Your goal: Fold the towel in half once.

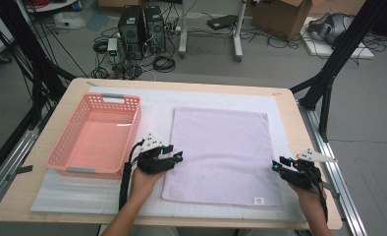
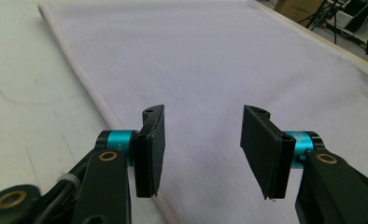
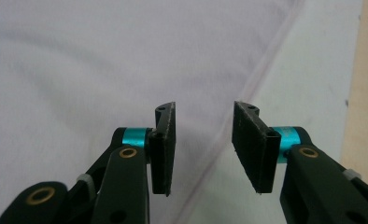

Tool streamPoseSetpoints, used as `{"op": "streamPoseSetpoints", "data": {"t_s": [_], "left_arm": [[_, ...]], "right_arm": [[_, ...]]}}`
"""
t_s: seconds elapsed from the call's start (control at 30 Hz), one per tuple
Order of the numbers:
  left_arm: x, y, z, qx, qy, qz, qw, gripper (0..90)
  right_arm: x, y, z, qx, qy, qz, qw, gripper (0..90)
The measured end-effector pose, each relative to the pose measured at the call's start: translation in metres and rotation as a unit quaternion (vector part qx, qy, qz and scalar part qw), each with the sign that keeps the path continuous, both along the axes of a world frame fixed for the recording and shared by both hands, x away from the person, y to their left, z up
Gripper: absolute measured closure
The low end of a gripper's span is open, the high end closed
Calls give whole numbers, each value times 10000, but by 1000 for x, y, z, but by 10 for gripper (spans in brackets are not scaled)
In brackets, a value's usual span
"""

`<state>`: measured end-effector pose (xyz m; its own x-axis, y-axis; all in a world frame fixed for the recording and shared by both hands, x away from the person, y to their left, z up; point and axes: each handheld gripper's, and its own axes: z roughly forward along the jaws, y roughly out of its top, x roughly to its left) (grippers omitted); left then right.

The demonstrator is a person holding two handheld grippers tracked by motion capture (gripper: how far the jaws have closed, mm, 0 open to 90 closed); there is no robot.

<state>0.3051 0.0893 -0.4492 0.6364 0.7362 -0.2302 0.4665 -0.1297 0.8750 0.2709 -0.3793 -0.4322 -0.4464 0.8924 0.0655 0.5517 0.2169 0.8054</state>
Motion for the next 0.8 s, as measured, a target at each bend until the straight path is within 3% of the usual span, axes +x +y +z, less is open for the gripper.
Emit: {"op": "streamPoseSetpoints", "data": {"t_s": [0.1, 0.3, 0.43, 0.5, 0.6, 0.7, 0.8], "left_arm": [[-16, 4, 1, -105, 7, 65, 9999, 492], [-47, 10, 2, 135, 199, 26, 9997, 545], [-62, 15, 2, 132, 246, -21, 9996, 570], [-68, 16, 1, 112, 282, -37, 9995, 586], [-75, 16, -1, 123, 363, -49, 9993, 610], [-79, 15, -2, 221, 399, -70, 9989, 611], [-83, 11, -3, 401, 487, -137, 9979, 636]], "right_arm": [[-16, -4, -3, 102, 84, -56, 9999, 608], [-51, -2, -7, 151, 211, 108, 9996, 677], [-68, 0, -7, 240, 327, 146, 9991, 728], [-71, 4, -10, 236, 508, 154, 9983, 737], [-73, 8, -14, 38, 543, 127, 9984, 856], [-79, 9, -10, -191, 539, 102, 9983, 875], [-86, 8, -7, -269, 526, 38, 9982, 870]]}}
